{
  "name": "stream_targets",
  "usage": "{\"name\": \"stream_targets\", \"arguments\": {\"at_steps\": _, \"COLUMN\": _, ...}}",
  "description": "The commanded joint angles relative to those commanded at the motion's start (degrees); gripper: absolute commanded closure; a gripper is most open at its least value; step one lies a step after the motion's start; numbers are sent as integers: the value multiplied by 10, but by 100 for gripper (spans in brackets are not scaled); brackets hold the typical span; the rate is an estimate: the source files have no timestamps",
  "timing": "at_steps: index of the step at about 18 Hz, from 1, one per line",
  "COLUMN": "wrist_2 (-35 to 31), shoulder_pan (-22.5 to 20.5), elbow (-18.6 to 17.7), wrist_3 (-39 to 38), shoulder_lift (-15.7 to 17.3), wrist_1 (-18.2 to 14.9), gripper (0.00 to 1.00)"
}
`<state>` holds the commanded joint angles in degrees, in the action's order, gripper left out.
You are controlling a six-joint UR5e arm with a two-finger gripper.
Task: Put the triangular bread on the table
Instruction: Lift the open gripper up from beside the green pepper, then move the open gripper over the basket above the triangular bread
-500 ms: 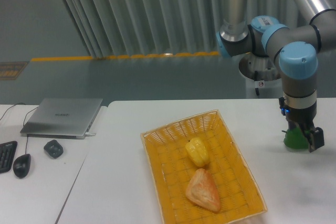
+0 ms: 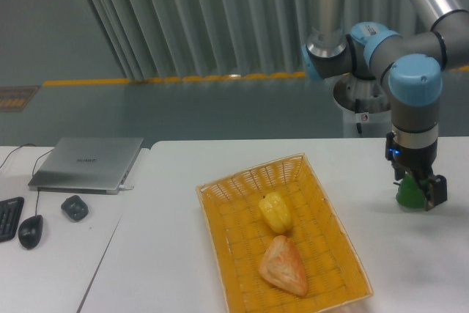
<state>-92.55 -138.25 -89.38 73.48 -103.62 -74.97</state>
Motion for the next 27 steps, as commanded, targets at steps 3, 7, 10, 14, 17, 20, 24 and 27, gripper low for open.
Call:
{"name": "stream_targets", "arguments": {"at_steps": 3, "wrist_2": 0, "shoulder_pan": 16, "elbow": -1, "wrist_3": -15, "shoulder_lift": 8, "wrist_1": -1, "gripper": 0}}
{"name": "stream_targets", "arguments": {"at_steps": 7, "wrist_2": 7, "shoulder_pan": 40, "elbow": 4, "wrist_3": -118, "shoulder_lift": 14, "wrist_1": 0, "gripper": 0}}
{"name": "stream_targets", "arguments": {"at_steps": 10, "wrist_2": 7, "shoulder_pan": 77, "elbow": 5, "wrist_3": -200, "shoulder_lift": 10, "wrist_1": 32, "gripper": 0}}
{"name": "stream_targets", "arguments": {"at_steps": 14, "wrist_2": 4, "shoulder_pan": 135, "elbow": 5, "wrist_3": -343, "shoulder_lift": -4, "wrist_1": 70, "gripper": 0}}
{"name": "stream_targets", "arguments": {"at_steps": 17, "wrist_2": 7, "shoulder_pan": 157, "elbow": 5, "wrist_3": -409, "shoulder_lift": -5, "wrist_1": 79, "gripper": 0}}
{"name": "stream_targets", "arguments": {"at_steps": 20, "wrist_2": 5, "shoulder_pan": 174, "elbow": 6, "wrist_3": -484, "shoulder_lift": -12, "wrist_1": 96, "gripper": 0}}
{"name": "stream_targets", "arguments": {"at_steps": 24, "wrist_2": 1, "shoulder_pan": 197, "elbow": 7, "wrist_3": -583, "shoulder_lift": -32, "wrist_1": 131, "gripper": 0}}
{"name": "stream_targets", "arguments": {"at_steps": 27, "wrist_2": 1, "shoulder_pan": 214, "elbow": 11, "wrist_3": -585, "shoulder_lift": -46, "wrist_1": 151, "gripper": 0}}
